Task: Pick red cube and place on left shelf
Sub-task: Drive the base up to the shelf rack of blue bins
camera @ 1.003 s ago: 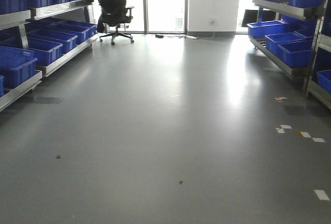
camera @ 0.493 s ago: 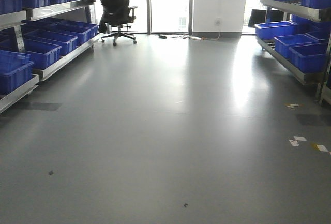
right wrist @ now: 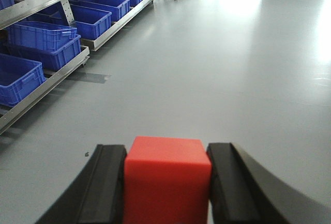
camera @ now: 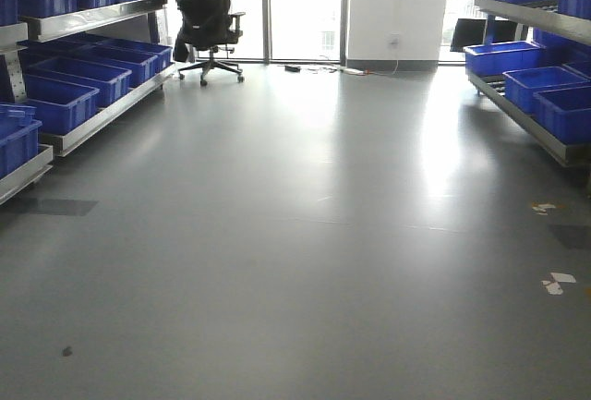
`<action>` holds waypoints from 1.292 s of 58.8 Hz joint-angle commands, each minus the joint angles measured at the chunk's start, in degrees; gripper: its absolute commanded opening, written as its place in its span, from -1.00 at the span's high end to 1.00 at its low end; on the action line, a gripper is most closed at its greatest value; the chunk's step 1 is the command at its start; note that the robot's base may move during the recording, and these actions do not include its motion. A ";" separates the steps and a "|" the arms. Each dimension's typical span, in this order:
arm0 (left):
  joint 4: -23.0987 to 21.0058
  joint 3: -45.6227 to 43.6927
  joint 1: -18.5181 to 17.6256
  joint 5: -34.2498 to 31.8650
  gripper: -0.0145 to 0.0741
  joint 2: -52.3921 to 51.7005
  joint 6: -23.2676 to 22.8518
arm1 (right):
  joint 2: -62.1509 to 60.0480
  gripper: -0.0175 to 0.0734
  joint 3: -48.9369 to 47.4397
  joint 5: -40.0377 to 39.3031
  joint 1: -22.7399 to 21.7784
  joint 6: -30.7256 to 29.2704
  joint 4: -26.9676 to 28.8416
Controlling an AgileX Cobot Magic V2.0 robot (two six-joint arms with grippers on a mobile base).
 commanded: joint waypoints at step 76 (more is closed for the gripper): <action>-0.54 1.32 -0.23 -5.04 0.44 -0.82 -0.05 | 0.56 0.47 -1.65 -4.88 -0.27 -0.33 -0.53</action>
